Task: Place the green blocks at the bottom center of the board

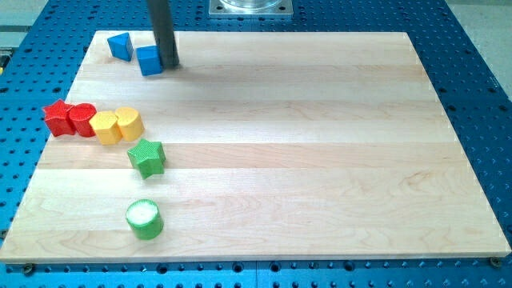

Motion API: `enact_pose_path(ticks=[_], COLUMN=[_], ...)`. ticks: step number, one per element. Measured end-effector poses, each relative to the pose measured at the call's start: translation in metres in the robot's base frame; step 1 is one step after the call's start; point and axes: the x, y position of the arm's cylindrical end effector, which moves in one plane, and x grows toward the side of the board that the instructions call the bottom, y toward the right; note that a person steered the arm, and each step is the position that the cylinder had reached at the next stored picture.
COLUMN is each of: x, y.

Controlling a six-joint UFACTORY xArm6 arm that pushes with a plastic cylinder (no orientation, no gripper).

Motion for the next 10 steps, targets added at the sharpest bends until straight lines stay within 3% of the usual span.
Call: enact_pose_path(ticks=[1, 2, 3, 5, 6, 7, 9, 10], x=[0.000, 0.030, 0.110, 0.180, 0.193, 0.221, 0.221, 0.268], y=[-0.018, -0.007, 0.045, 0.018, -0.026, 0.006, 0.066, 0.105])
